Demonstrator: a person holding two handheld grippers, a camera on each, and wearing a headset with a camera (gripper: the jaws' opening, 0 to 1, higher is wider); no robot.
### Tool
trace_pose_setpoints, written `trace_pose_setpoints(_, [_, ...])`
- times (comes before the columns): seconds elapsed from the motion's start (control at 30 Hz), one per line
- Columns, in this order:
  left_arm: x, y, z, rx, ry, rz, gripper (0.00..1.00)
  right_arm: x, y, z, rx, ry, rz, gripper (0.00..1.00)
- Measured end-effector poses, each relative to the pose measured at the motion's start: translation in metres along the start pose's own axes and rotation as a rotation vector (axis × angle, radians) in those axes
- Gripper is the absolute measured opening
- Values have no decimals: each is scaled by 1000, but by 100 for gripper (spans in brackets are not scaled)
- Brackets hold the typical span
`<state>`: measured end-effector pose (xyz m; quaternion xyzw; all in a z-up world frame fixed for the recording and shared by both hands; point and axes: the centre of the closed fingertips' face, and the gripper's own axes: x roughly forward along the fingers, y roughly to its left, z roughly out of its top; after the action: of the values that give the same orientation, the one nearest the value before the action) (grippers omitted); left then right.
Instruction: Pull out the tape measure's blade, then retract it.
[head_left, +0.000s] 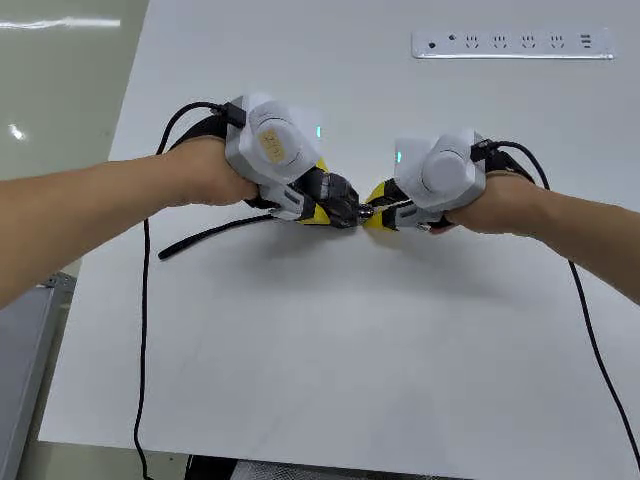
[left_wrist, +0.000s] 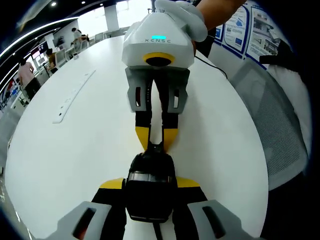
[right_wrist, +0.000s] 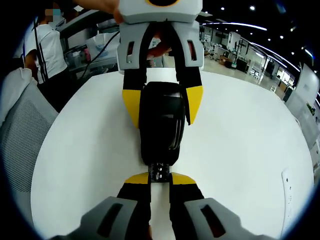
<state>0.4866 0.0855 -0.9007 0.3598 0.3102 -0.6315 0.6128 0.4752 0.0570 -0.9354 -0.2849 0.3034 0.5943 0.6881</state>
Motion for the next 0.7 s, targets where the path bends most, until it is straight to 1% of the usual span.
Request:
trace_pose_setpoints(0.47, [0, 0, -1, 2, 6, 0, 32, -5, 1, -6, 10, 11, 3, 12])
trace_pose_setpoints(0.57, [0, 1, -1, 0, 6, -1, 32, -7, 1, -9, 12, 19, 3, 12])
trace_pose_setpoints(0.7, [0, 1, -1, -5, 10, -3, 32, -14, 1, -17, 18, 32, 3, 12])
